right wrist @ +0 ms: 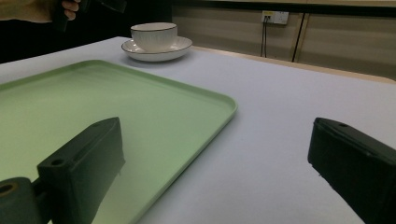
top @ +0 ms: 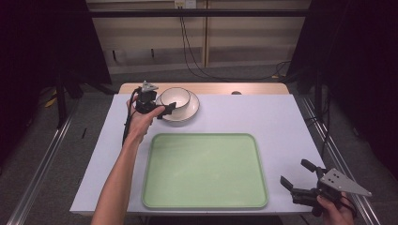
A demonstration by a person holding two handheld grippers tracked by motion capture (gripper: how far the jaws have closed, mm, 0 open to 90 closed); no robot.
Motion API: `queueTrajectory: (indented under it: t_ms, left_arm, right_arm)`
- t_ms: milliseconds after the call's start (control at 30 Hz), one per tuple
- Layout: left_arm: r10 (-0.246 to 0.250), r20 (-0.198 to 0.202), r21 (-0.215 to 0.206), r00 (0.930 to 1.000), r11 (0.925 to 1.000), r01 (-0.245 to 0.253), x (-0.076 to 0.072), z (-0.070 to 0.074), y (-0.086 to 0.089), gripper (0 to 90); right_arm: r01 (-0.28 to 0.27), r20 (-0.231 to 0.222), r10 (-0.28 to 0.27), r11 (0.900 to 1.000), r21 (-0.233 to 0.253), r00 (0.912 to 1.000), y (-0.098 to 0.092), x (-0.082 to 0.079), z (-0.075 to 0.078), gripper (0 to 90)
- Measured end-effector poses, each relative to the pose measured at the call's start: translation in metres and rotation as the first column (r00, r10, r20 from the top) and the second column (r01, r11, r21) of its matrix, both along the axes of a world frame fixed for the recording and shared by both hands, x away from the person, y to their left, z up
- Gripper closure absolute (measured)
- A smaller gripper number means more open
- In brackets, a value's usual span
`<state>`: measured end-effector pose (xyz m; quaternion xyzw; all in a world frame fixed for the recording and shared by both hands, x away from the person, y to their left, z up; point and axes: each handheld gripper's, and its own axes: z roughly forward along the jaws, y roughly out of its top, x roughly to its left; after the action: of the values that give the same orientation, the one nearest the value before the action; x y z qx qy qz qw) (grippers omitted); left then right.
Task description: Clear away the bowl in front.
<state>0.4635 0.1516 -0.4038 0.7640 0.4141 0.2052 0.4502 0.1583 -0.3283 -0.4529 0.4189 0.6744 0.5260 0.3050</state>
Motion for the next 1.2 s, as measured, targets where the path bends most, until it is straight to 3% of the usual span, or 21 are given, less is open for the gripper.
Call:
queueTrajectory:
  t_ms: [133, 233, 267, 400, 433, 533, 600, 633, 700, 733, 900, 1000, 1067, 1100, 1133, 1167, 1200]
  left_arm:
    - [0.019, -0.025, -0.005, 0.9995, 0.9998, -0.02, 0.009, 0.0, 0.0, 9.2]
    - [0.02, -0.038, 0.021, 0.9991, 0.9996, -0.019, 0.015, -0.004, -0.003, 9.5]
    - [0.023, -0.036, 0.05, 0.9991, 0.9986, -0.021, 0.019, -0.007, -0.003, 9.4]
    - [0.055, -0.048, 0.047, 0.9973, 0.9975, -0.053, 0.028, -0.014, -0.006, 11.0]
    - [0.06, -0.052, 0.072, 0.9969, 0.9958, -0.056, 0.03, -0.015, -0.008, 10.5]
    - [0.106, -0.06, 0.057, 0.9926, 0.9931, -0.102, 0.036, -0.018, -0.008, 9.7]
    - [0.111, -0.075, 0.07, 0.991, 0.9919, -0.106, 0.038, -0.018, -0.006, 10.6]
    - [0.127, -0.085, 0.109, 0.9882, 0.9871, -0.118, 0.042, -0.019, -0.005, 11.9]
    - [0.131, -0.101, 0.106, 0.9863, 0.9871, -0.12, 0.044, -0.02, -0.004, 14.2]
    - [0.141, -0.129, 0.125, 0.9816, 0.9843, -0.125, 0.047, -0.023, -0.004, 15.8]
    - [0.157, -0.136, 0.134, 0.9781, 0.9812, -0.139, 0.051, -0.027, -0.006, 19.7]
    - [0.158, -0.181, 0.146, 0.9707, 0.9804, -0.133, 0.057, -0.029, -0.007, 23.8]
    - [0.202, -0.186, 0.15, 0.9615, 0.973, -0.176, 0.059, -0.032, -0.009, 22.3]
    - [0.202, -0.186, 0.15, 0.9615, 0.973, -0.176, 0.059, -0.032, -0.009, 22.1]
    - [0.216, -0.201, 0.169, 0.9556, 0.9685, -0.183, 0.06, -0.034, -0.009, 22.1]
    - [0.217, -0.232, 0.163, 0.9483, 0.9697, -0.182, 0.062, -0.037, -0.009, 21.9]
    - [0.216, -0.241, 0.159, 0.9461, 0.9705, -0.181, 0.062, -0.038, -0.009, 22.4]
  right_arm:
    - [0.0, 0.0, 0.0, 1.0, 0.002, 1.0, 0.0, 0.0, 0.0, 3.3]
    - [-0.001, 0.001, 0.001, 1.0, 0.006, 1.0, -0.001, 0.0, 0.0, 3.3]
    - [-0.002, -0.001, 0.002, 1.0, 0.008, 1.0, -0.001, 0.0, 0.0, 3.3]
    - [-0.007, 0.004, 0.007, 1.0, 0.004, 1.0, 0.0, 0.0, 0.0, 3.6]
    - [-0.007, 0.004, 0.007, 1.0, 0.002, 1.0, 0.0, 0.0, -0.001, 3.6]
    - [-0.014, -0.001, 0.014, 1.0, 0.008, 0.9999, 0.001, 0.001, -0.001, 3.8]
    - [-0.009, 0.0, 0.009, 1.0, 0.005, 1.0, 0.001, 0.0, -0.001, 3.8]
    - [-0.012, 0.005, 0.012, 1.0, 0.004, 0.9999, 0.0, 0.0, -0.001, 3.8]
    - [-0.019, 0.002, 0.019, 1.0, 0.008, 0.9998, 0.0, -0.001, 0.0, 3.9]
    - [-0.02, 0.003, 0.02, 1.0, 0.007, 0.9998, 0.0, -0.001, 0.0, 3.9]
    - [-0.024, 0.003, 0.024, 1.0, 0.006, 0.9997, 0.0, -0.001, -0.001, 3.9]
    - [-0.025, 0.007, 0.025, 1.0, 0.005, 0.9997, 0.0, -0.001, 0.0, 3.9]
    - [-0.026, 0.006, 0.026, 1.0, 0.005, 0.9996, 0.001, -0.001, -0.001, 3.9]
    - [-0.026, 0.006, 0.026, 1.0, 0.005, 0.9996, 0.001, -0.001, -0.001, 3.9]
    - [-0.027, 0.006, 0.027, 1.0, 0.005, 0.9996, 0.001, -0.001, -0.001, 3.9]
    - [-0.025, 0.009, 0.025, 1.0, 0.004, 0.9996, 0.0, -0.001, 0.0, 3.9]
    - [-0.026, 0.008, 0.026, 1.0, 0.006, 0.9996, 0.0, -0.002, 0.0, 3.9]
